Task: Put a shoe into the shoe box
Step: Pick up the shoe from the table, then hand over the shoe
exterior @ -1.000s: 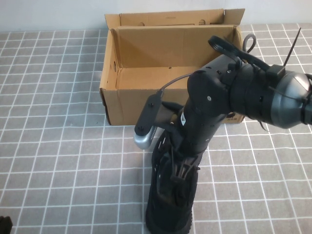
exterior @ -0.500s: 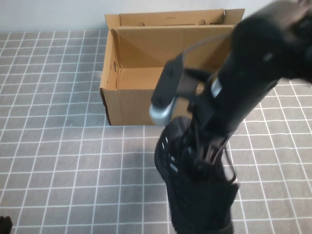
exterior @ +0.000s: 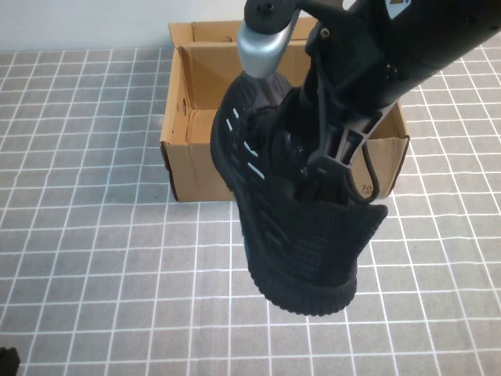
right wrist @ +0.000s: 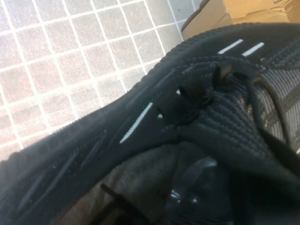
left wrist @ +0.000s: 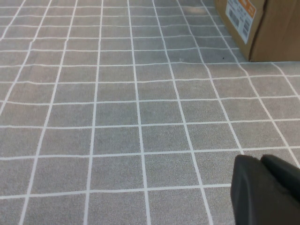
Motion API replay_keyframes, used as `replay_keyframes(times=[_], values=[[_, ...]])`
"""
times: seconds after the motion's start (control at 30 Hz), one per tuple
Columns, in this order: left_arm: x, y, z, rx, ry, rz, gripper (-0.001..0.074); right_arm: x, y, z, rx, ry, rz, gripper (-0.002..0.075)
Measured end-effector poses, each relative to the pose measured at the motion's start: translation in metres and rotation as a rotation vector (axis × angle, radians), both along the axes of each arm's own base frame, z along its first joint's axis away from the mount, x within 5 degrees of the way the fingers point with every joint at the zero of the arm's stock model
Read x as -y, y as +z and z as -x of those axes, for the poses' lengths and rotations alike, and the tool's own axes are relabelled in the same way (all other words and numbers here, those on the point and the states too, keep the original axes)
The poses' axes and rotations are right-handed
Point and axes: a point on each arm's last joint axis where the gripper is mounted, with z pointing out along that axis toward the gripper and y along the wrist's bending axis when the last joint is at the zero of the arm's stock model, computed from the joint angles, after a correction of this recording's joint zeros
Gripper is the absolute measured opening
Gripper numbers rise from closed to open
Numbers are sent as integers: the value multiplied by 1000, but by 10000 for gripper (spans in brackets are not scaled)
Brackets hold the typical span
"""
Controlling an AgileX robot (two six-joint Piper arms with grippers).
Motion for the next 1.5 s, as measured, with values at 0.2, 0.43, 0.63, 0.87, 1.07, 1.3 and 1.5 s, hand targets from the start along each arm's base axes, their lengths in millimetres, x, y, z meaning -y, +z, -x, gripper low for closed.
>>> replay_keyframes(times=[0.2, 0.43, 0.63, 0.87, 1.07, 1.3, 1.5], values=[[0, 0, 0, 0, 0, 0, -1, 0, -1, 0, -4, 4, 8, 0], [0, 1, 0, 14, 2, -13, -1, 0, -1, 0, -7, 4, 10, 0], [2, 20, -4, 166, 65, 400, -1, -2, -4, -2, -26, -19, 5, -1], [-2, 34, -4, 279, 101, 604, -1, -6, -10, -7, -64, -71, -10, -1], [9, 78, -4, 111, 16, 503, -1, -4, -15, -29, -84, -205, -48, -1], [20, 136, -37, -82, -121, 204, -1, -10, -8, -51, -63, -237, -65, -1], [32, 164, -86, -117, -251, 109, -1, -19, -4, -75, -47, -266, -112, -1]])
